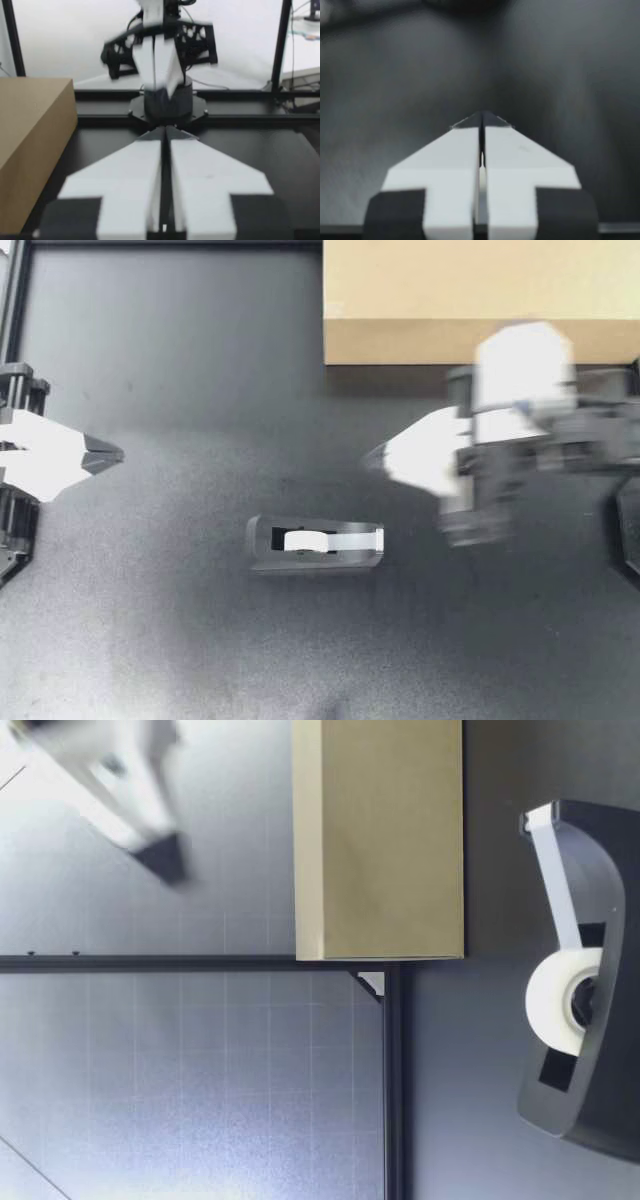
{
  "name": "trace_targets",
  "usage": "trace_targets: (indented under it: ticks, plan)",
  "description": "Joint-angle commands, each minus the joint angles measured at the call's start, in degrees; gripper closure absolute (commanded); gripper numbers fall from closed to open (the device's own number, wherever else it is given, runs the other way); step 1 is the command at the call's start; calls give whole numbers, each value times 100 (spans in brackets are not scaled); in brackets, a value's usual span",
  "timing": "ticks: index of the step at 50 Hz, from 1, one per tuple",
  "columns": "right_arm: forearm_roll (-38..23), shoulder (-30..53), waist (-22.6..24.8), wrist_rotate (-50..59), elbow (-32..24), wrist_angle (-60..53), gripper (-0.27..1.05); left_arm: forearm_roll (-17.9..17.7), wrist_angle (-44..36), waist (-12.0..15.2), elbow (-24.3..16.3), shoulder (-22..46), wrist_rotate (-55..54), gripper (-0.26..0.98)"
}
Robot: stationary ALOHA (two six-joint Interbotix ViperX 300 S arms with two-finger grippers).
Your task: Cut a small piece of tape from the tape dispenser then place it on the cardboard box's edge.
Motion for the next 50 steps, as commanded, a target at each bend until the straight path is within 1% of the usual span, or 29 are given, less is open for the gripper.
trace_targets:
  ticks: [1,5,11,17,21,29,32,34,38,44,48,50]
  plan:
    - [53,439,-26,53,-642,729,90,0,-44,18,-44,53,0,80]
    - [158,756,-26,70,-967,1354,90,0,-53,18,-9,53,-9,80]
    - [475,1239,-44,18,-1468,2452,90,-9,-44,18,26,62,0,80]
    - [870,1723,-211,-527,-1925,3577,90,-9,-44,18,79,70,9,80]
    - [1600,1960,-439,-1292,-2101,4034,90,0,-44,18,123,70,0,80]
    - [3814,2338,-1213,-3463,-2241,4983,90,-9,-53,18,193,70,-70,80]
    - [4421,2470,-1494,-4017,-2241,5326,90,-9,-44,18,193,70,-79,80]
    - [4641,2575,-1661,-4254,-2241,5493,90,-9,-53,18,193,70,-79,80]
    - [4685,2777,-1898,-4368,-2268,5607,90,-9,-53,18,185,79,-79,80]
    - [4623,3023,-2021,-4368,-2347,5766,86,-9,-88,18,176,88,-88,80]
    - [4597,3155,-2021,-4377,-2426,5862,79,-9,-167,18,193,114,-88,80]
    - [4597,3208,-2021,-4359,-2461,5871,73,-9,-211,18,211,132,-88,80]
